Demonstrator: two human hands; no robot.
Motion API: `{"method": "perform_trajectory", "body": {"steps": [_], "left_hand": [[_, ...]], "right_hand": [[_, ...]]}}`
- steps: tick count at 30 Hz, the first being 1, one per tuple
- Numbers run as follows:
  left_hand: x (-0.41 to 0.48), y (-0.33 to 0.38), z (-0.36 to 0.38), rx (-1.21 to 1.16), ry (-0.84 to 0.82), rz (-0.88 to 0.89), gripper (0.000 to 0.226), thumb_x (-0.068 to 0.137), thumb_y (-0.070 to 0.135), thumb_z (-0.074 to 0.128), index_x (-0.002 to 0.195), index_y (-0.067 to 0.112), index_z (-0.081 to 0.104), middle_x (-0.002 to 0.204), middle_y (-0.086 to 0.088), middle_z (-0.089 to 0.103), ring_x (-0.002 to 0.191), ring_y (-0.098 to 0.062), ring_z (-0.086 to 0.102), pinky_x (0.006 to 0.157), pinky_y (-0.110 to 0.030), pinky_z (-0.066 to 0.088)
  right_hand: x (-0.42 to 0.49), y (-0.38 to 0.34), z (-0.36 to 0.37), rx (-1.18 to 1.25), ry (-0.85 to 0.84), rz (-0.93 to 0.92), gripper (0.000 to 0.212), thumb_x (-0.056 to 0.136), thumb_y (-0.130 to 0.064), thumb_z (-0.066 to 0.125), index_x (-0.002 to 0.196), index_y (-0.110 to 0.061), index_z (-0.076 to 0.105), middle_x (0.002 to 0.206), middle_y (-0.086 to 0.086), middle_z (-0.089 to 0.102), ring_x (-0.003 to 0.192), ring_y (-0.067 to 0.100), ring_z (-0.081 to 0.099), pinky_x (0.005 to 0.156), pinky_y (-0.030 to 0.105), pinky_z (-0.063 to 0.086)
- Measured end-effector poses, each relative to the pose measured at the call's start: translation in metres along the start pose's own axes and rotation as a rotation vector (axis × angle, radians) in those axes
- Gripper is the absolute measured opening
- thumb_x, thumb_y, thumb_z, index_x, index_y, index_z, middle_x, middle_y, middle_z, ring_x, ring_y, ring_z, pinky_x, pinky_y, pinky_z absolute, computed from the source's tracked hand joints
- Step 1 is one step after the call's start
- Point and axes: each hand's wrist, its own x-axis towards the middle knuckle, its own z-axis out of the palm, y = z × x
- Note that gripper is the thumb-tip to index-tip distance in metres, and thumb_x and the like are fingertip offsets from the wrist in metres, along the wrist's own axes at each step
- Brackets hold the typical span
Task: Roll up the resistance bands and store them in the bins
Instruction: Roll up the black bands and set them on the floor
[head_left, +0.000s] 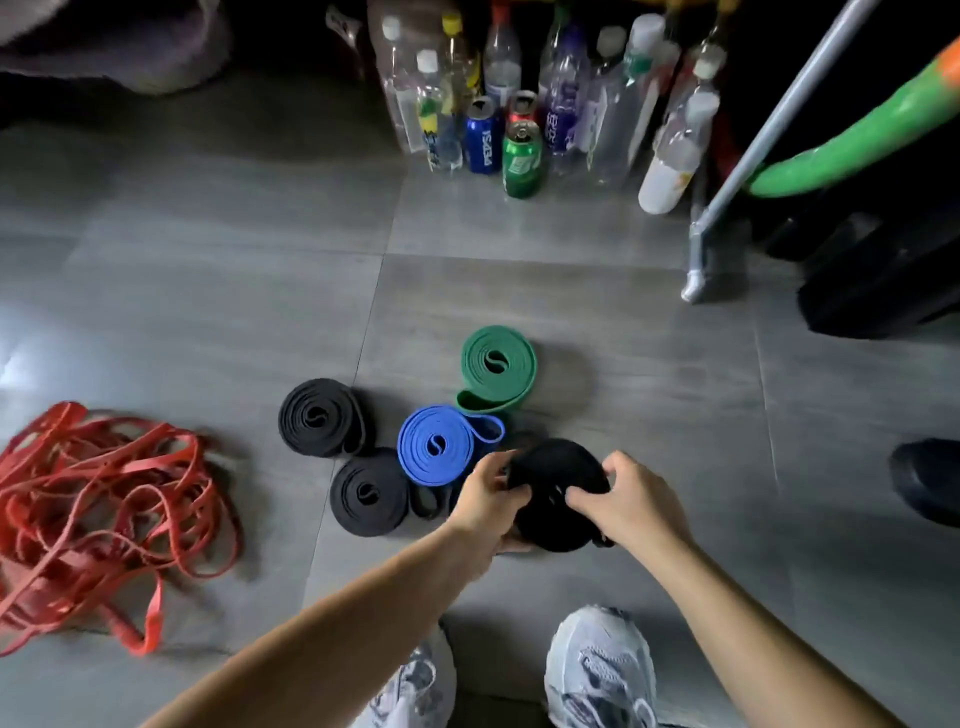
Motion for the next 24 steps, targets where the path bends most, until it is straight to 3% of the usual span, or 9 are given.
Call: {"method": "perform_trajectory", "body": {"steps": [2,5,7,9,10,14,18,24], "left_hand": [[0.023,-0.009,0.005,0.124,0.0,0.019,0.04,0.087,-0.002,0.045,0.093,0.036,0.055,0.089,0.01,0.06,0.073,-0.015,0.061,0.05,-0.026,0.051],[0.059,-0.016,0.008,0.478,0.047,0.244,0.023,0.078,-0.004,0.05,0.078,0.018,0.057,0.077,-0.003,0.055,0.07,-0.019,0.05,0.064,-0.03,0.044],[0.078,-0.024,0.005,0.784,0.044,0.327,0.018,0.083,0.006,0.052,0.1,0.007,0.06,0.099,-0.011,0.059,0.092,-0.027,0.053,0.081,-0.032,0.043],[0.091,-0.035,0.002,0.995,0.029,0.287,0.044,0.09,0.02,0.049,0.133,0.011,0.045,0.131,-0.011,0.05,0.121,-0.027,0.046,0.1,-0.033,0.038],[0.095,-0.04,0.001,1.046,0.024,0.259,0.049,0.091,0.023,0.047,0.138,0.014,0.038,0.136,-0.009,0.046,0.125,-0.027,0.043,0.102,-0.035,0.037],[0.094,-0.051,0.0,1.261,0.016,0.322,0.037,0.091,0.026,0.045,0.128,0.02,0.046,0.127,-0.004,0.05,0.116,-0.029,0.046,0.09,-0.038,0.044],[0.081,-0.062,0.008,1.585,-0.144,0.398,0.032,0.093,0.027,0.047,0.122,0.014,0.053,0.125,-0.005,0.046,0.115,-0.028,0.04,0.081,-0.039,0.042],[0.082,-0.074,0.0,1.481,-0.113,0.462,0.037,0.091,0.029,0.048,0.126,0.016,0.051,0.128,0.001,0.045,0.118,-0.024,0.037,0.093,-0.039,0.041]], "right_hand": [[0.019,0.009,0.019,-0.065,-0.005,0.025,0.045,0.064,-0.053,0.064,0.084,-0.015,0.048,0.079,0.005,0.066,0.078,0.03,0.062,0.06,0.031,0.043],[0.045,0.026,0.033,-0.062,-0.01,0.077,0.048,0.065,-0.055,0.063,0.082,-0.014,0.046,0.08,0.009,0.067,0.074,0.03,0.061,0.054,0.03,0.038],[0.061,0.038,0.035,-0.069,0.01,0.131,0.047,0.063,-0.056,0.061,0.083,-0.015,0.048,0.083,0.009,0.066,0.076,0.031,0.06,0.056,0.03,0.039],[0.075,0.048,0.033,-0.072,0.044,0.177,0.047,0.063,-0.054,0.062,0.085,-0.014,0.05,0.09,0.011,0.066,0.086,0.032,0.061,0.06,0.031,0.041],[0.081,0.051,0.031,-0.074,0.058,0.193,0.047,0.064,-0.053,0.062,0.086,-0.013,0.05,0.093,0.012,0.065,0.089,0.033,0.061,0.062,0.031,0.041],[0.099,0.048,0.028,-0.041,0.087,0.248,0.052,0.064,-0.055,0.063,0.09,-0.011,0.051,0.094,0.013,0.064,0.086,0.034,0.064,0.071,0.038,0.054],[0.11,0.028,0.035,-0.11,0.136,0.217,0.061,0.065,-0.058,0.065,0.102,-0.011,0.053,0.107,0.016,0.063,0.1,0.035,0.06,0.069,0.033,0.043],[0.1,0.02,0.067,-0.271,0.069,0.198,0.058,0.07,-0.058,0.062,0.109,-0.017,0.047,0.113,0.011,0.062,0.105,0.031,0.059,0.066,0.032,0.037]]}}
